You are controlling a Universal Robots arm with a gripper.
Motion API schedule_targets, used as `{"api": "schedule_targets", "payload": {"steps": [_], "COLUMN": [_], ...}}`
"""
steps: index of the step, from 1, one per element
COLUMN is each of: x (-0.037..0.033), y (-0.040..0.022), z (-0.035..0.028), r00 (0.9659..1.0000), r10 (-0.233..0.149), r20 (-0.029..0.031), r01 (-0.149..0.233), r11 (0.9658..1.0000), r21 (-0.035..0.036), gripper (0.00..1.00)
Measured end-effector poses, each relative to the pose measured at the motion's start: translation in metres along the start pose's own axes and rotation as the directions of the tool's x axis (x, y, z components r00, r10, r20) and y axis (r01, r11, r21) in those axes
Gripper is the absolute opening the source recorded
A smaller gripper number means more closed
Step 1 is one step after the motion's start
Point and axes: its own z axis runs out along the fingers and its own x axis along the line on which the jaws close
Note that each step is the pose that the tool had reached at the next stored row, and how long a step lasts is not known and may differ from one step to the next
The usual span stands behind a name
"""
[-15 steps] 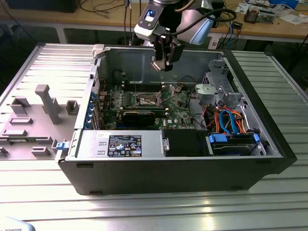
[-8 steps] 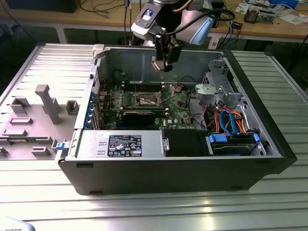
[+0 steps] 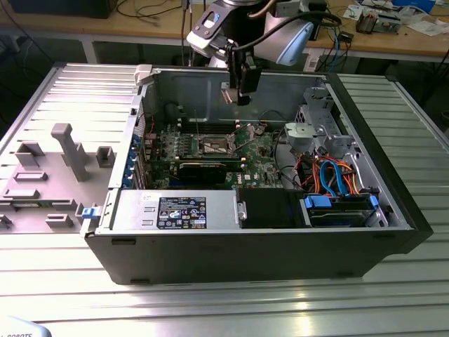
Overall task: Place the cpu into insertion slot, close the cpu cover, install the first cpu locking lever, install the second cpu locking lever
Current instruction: 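Place the cpu into insertion slot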
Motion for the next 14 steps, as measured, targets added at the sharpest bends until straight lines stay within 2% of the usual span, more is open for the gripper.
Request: {"api": "schedule_targets", "payload": {"steps": [3,7,9,10,14], "x": [0.0000,0.0008,0.0012,0.0014,0.0014], "y": [-0.0001,-0.0045,-0.0073,-0.0086,-0.0098], "z": [0.0012,0.0022,0.0037,0.0064,0.0142], "r00": [0.9984,0.9979,0.9979,0.9979,0.9960], "r10": [0.057,0.065,0.065,0.065,0.089], "r20": [0.0048,0.0043,0.0038,0.0034,0.0054], "r01": [-0.057,-0.065,-0.065,-0.065,-0.089], "r11": [0.9984,0.9979,0.9979,0.9979,0.9959], "r21": [-0.0008,0.0004,0.0046,0.0089,0.0117], "gripper": [0.54,0.54,0.54,0.54,0.54]}}
